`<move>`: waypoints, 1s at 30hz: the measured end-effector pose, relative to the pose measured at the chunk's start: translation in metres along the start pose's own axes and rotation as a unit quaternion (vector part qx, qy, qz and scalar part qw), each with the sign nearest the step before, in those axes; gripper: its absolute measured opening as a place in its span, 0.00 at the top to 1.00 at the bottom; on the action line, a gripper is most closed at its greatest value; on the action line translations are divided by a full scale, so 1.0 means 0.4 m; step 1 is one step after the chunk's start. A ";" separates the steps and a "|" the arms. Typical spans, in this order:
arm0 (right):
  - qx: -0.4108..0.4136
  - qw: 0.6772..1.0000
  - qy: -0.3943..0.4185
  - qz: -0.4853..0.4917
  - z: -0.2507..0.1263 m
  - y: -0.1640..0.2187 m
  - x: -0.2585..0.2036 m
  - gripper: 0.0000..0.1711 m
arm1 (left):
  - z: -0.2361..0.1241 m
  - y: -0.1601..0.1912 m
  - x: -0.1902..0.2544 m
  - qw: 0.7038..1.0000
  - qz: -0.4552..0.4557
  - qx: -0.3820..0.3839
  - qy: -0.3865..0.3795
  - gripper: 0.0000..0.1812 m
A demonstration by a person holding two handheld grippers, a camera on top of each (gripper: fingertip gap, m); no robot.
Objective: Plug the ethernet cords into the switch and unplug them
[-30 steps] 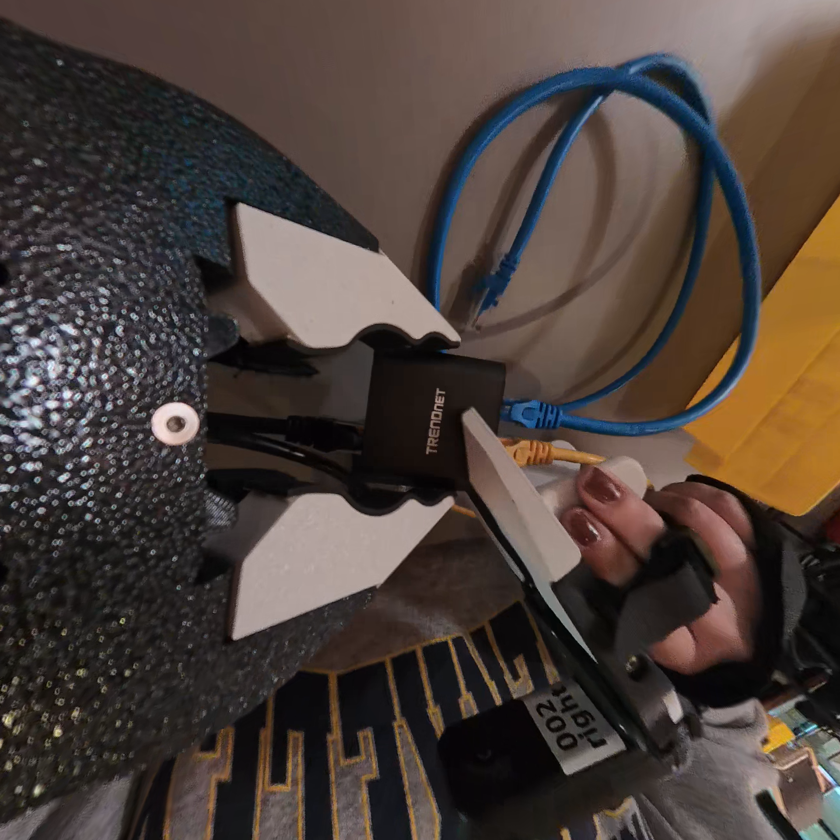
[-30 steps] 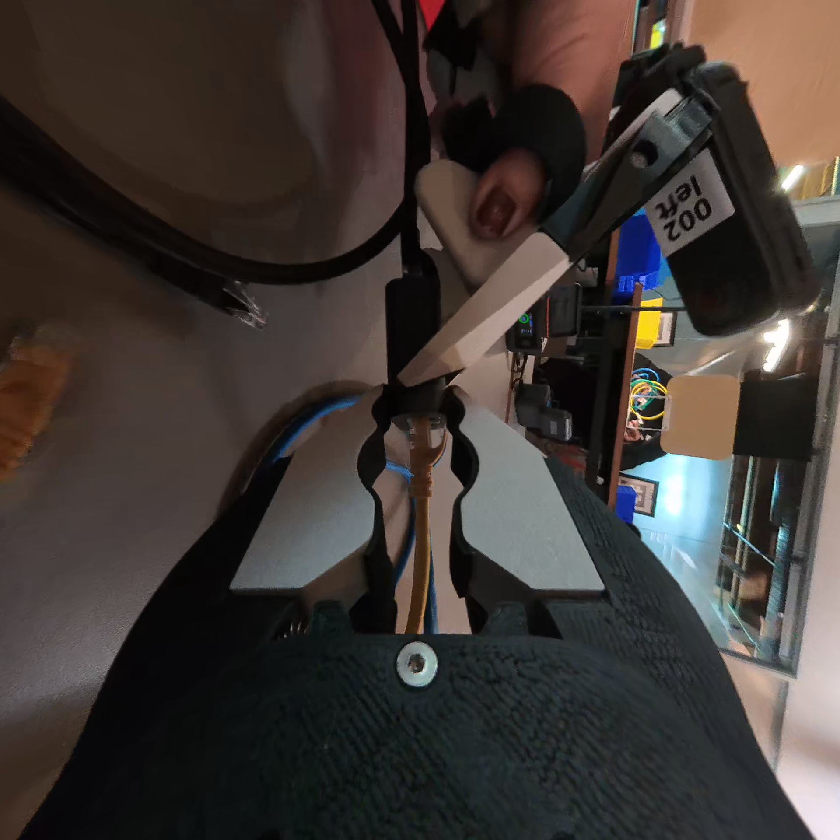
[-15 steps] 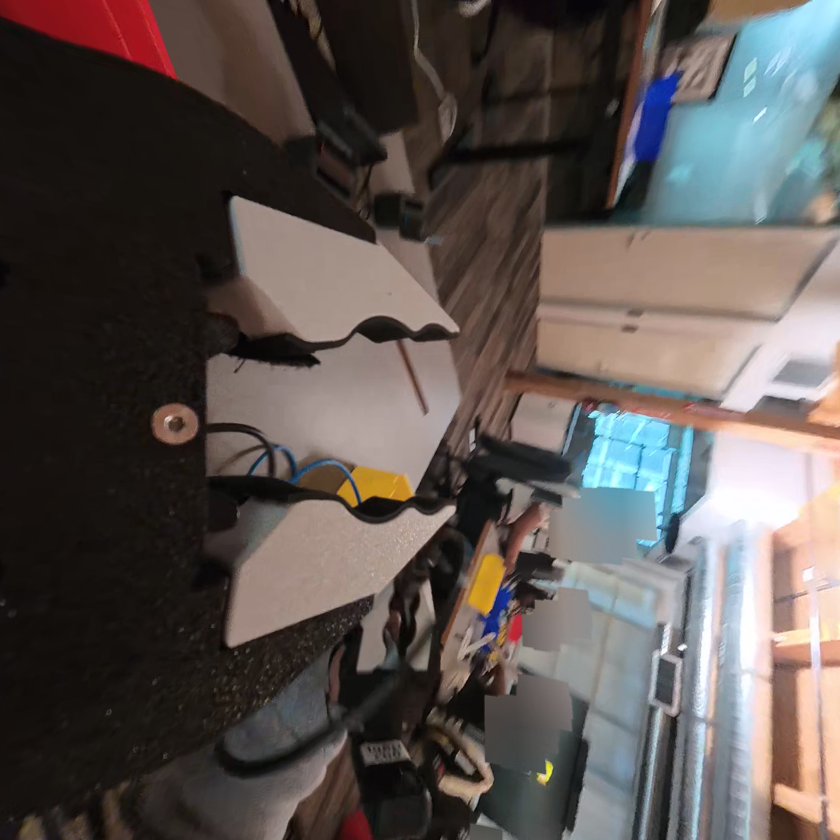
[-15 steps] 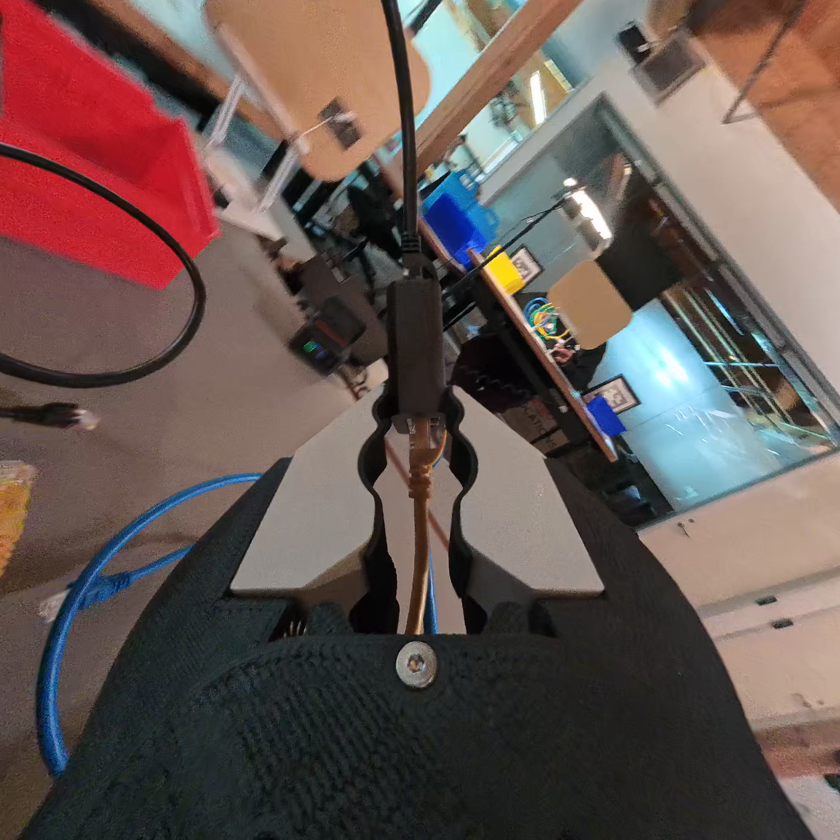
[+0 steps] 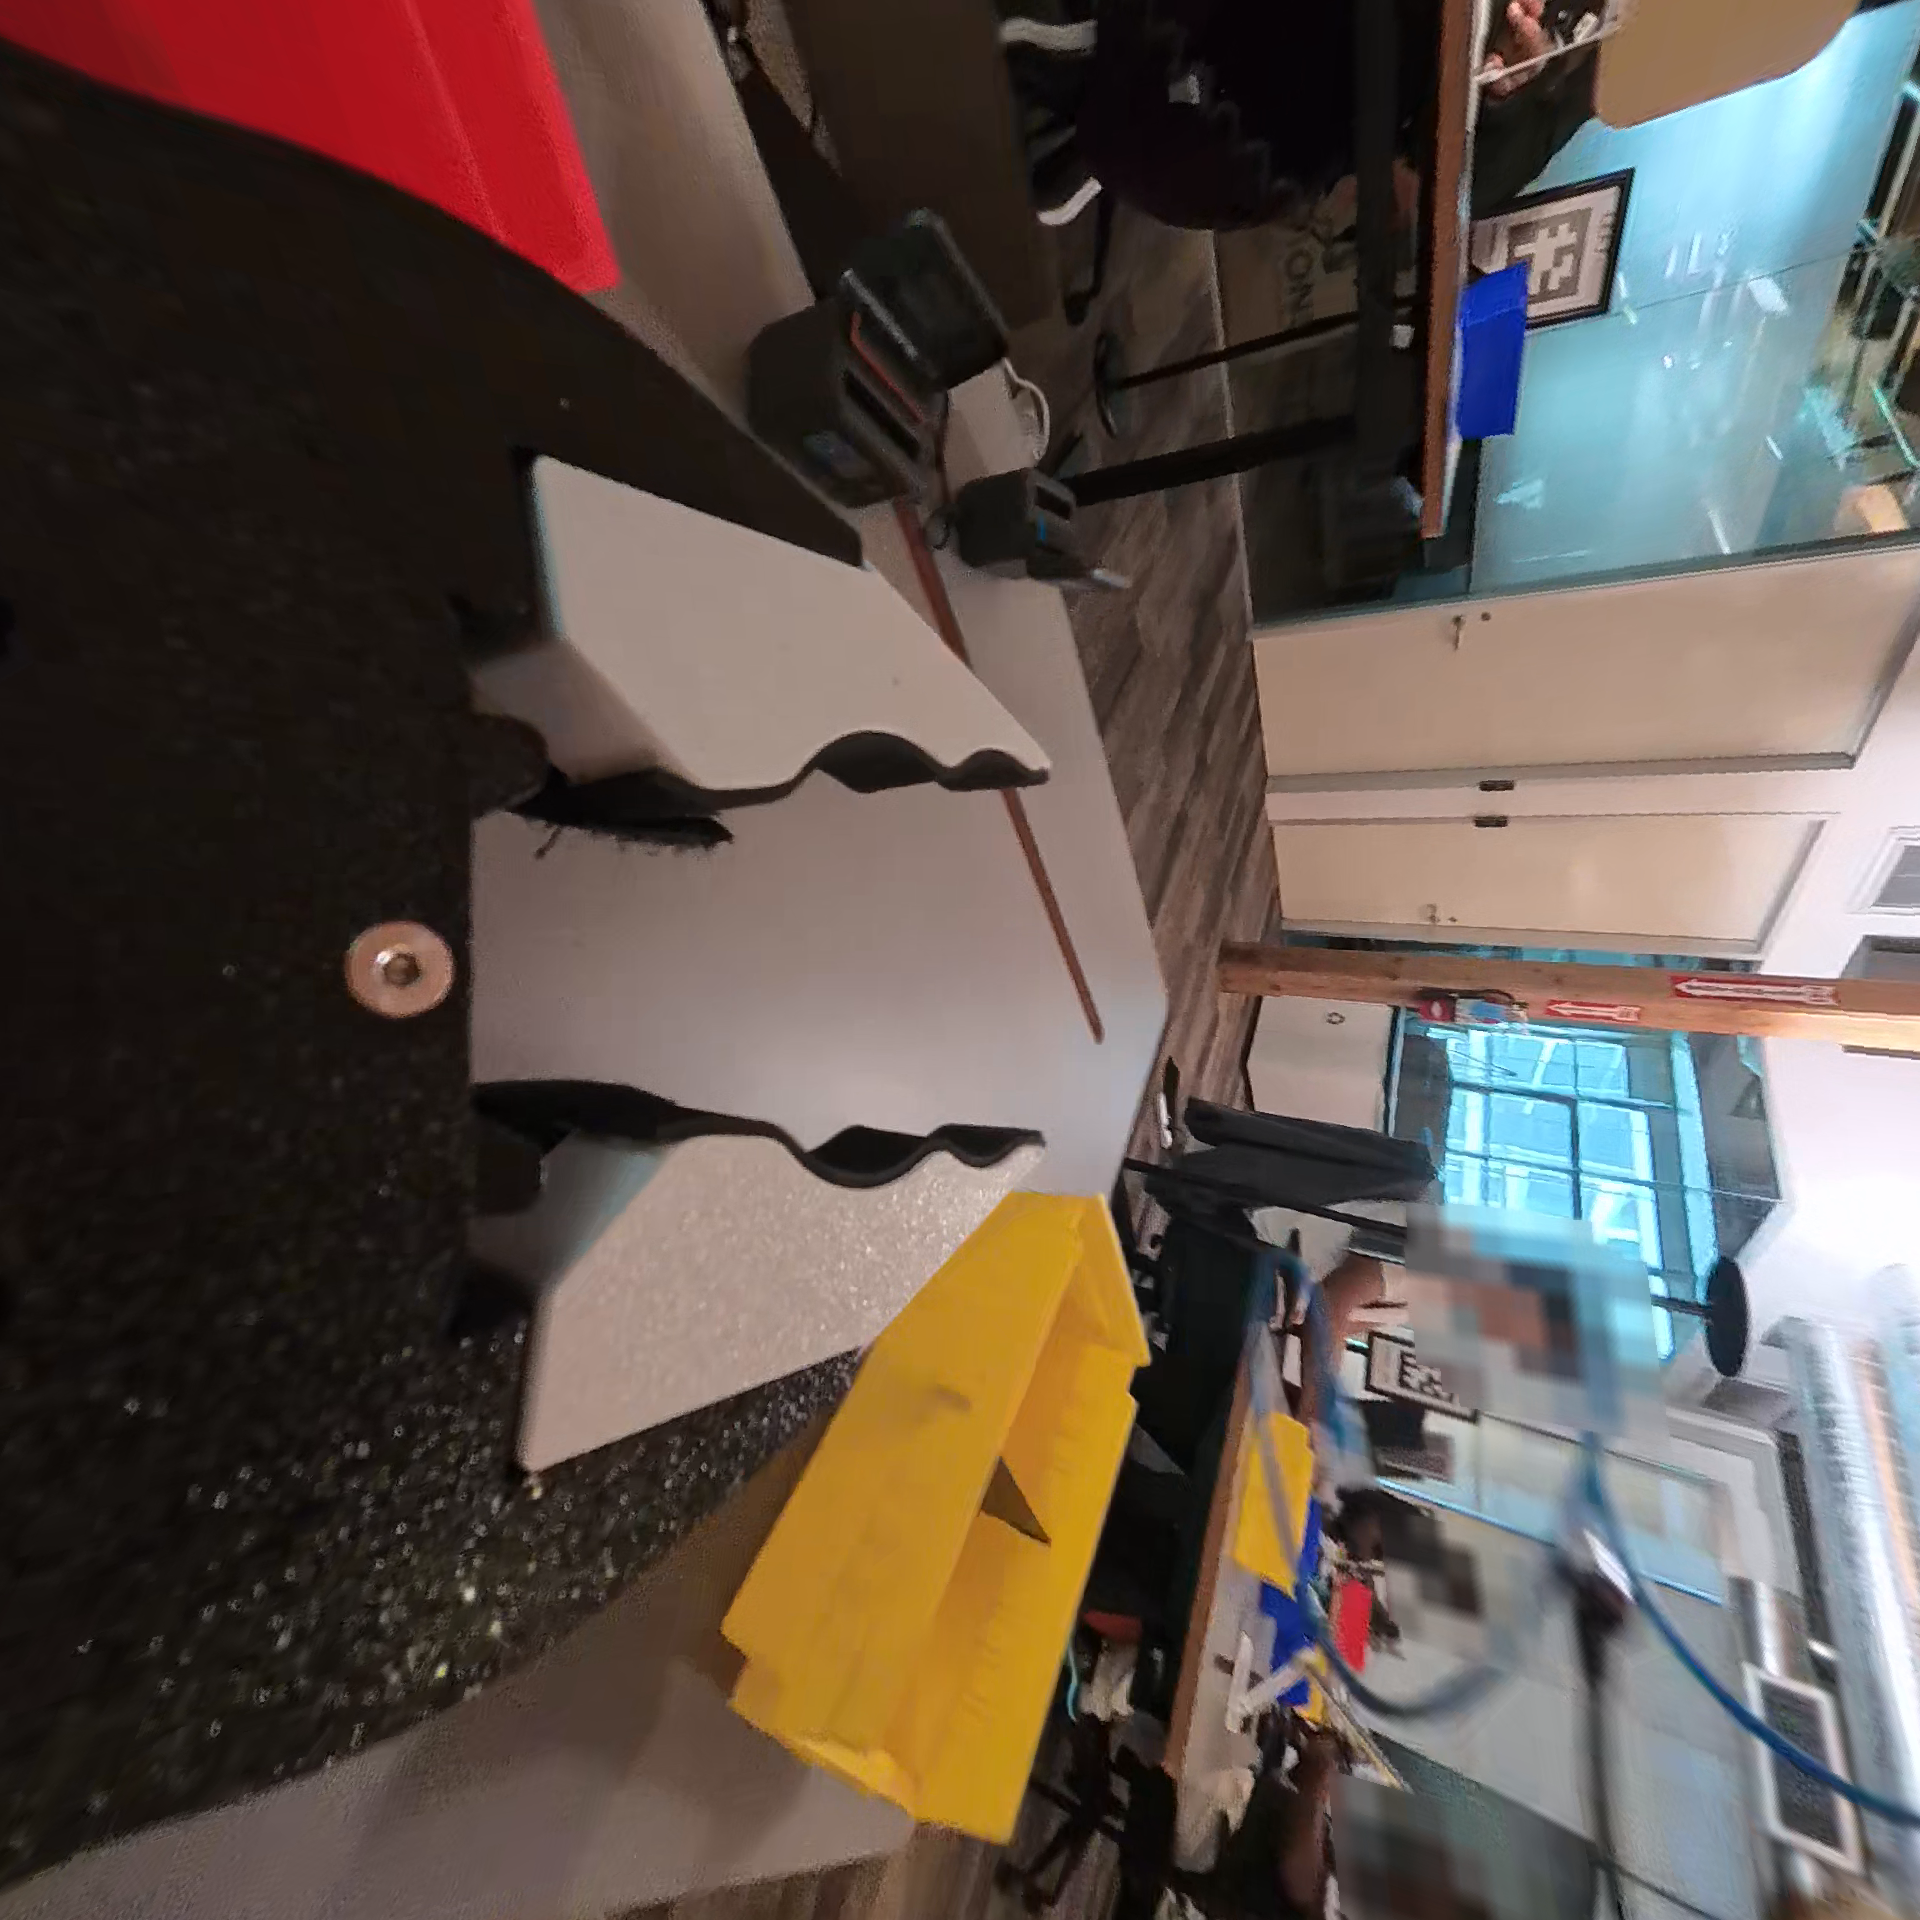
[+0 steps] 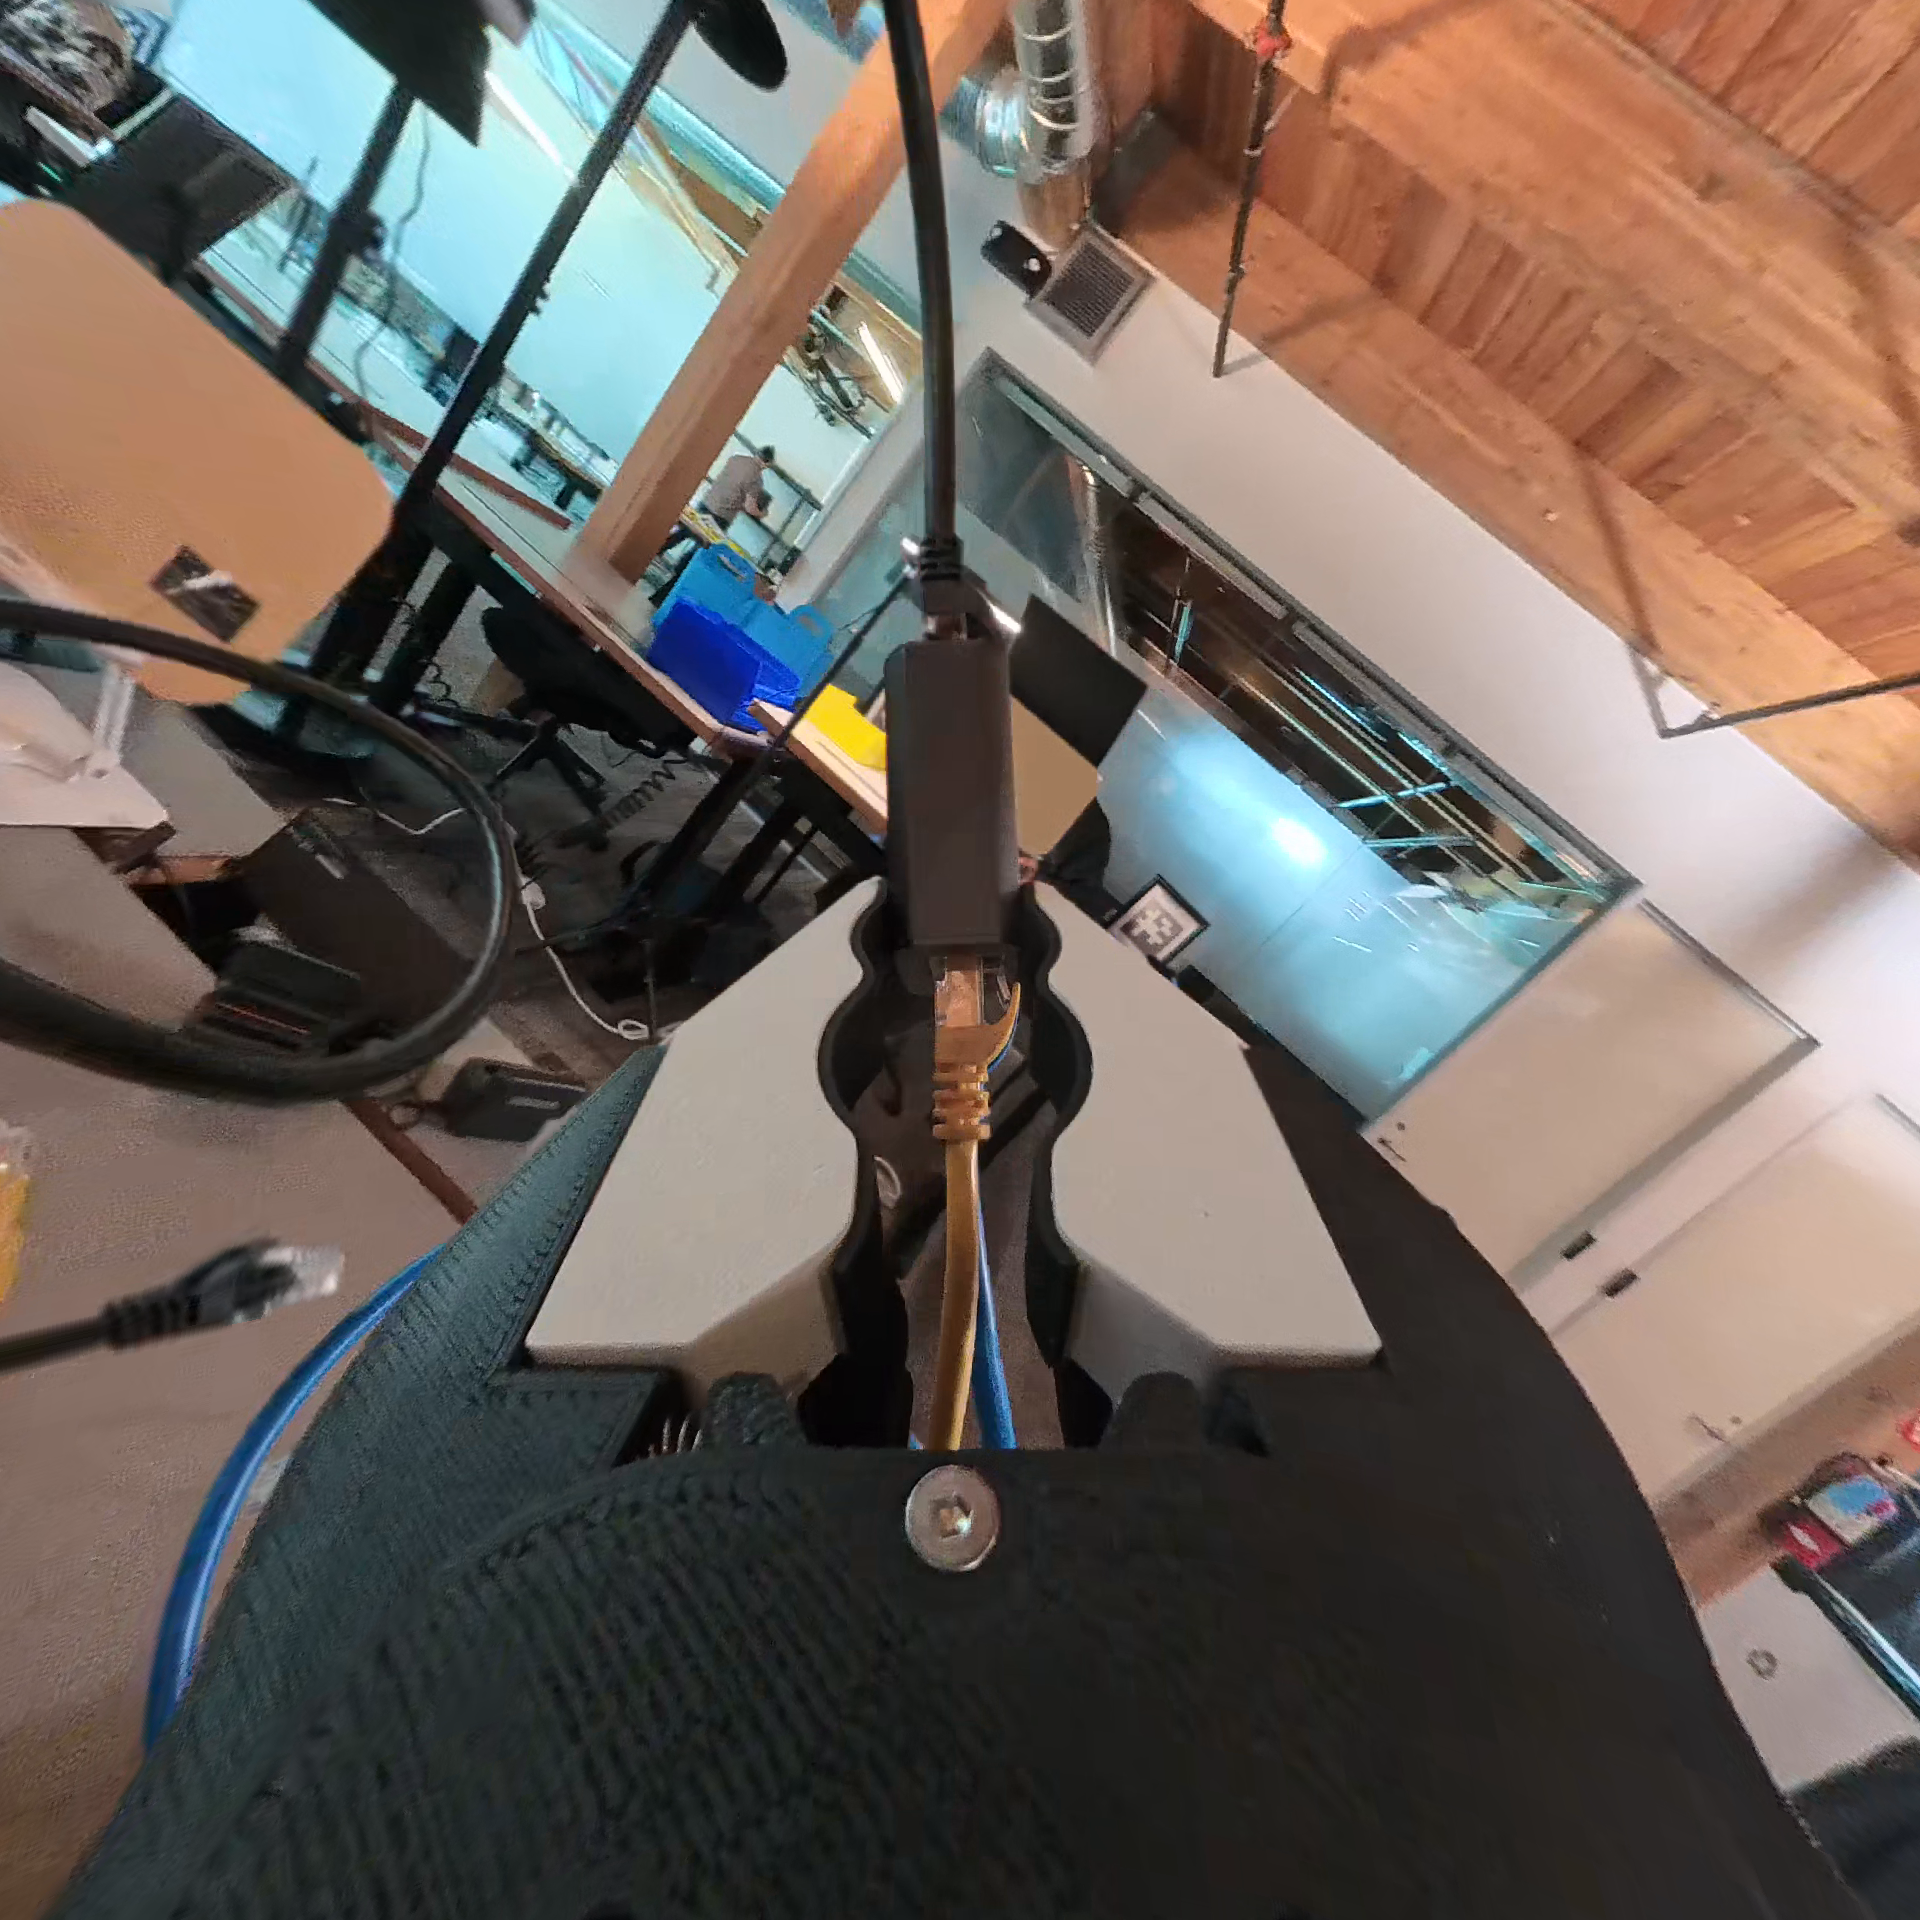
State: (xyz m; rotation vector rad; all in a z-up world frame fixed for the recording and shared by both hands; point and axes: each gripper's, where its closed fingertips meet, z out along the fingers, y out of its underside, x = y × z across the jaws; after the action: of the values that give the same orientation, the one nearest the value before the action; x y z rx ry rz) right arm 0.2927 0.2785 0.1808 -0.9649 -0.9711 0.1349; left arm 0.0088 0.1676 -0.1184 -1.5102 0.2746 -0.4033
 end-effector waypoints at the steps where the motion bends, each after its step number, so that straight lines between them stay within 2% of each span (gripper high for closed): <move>1: -0.008 1.000 0.005 -0.004 -0.006 0.000 0.034 0.87 | 0.011 0.031 -0.001 1.000 -0.004 -0.010 -0.003 0.66; 5: -0.034 0.999 0.034 -0.012 -0.048 0.027 0.142 0.87 | 0.042 0.120 0.015 0.998 -0.047 -0.043 0.014 0.65; 10: -0.042 0.996 0.062 0.041 -0.109 0.124 0.198 0.87 | 0.068 0.193 0.007 0.998 -0.035 -0.061 0.004 0.66; 15: -0.044 0.990 0.089 0.102 -0.160 0.261 0.193 0.87 | 0.085 0.248 0.005 0.997 -0.034 -0.067 -0.001 0.67; 22: -0.029 0.977 0.101 0.188 -0.183 0.420 0.151 0.87 | 0.098 0.307 0.016 0.996 0.021 -0.086 -0.009 0.68; 30: -0.033 0.958 0.113 0.260 -0.184 0.583 0.085 0.88 | 0.096 0.302 0.032 0.993 0.096 -0.070 -0.019 0.71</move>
State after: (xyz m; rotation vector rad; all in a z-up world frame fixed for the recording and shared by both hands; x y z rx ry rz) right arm 0.4386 0.3878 0.0143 -1.2533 -0.4962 0.4257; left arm 0.0470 0.1986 -0.2357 -1.6096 0.4217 -0.2055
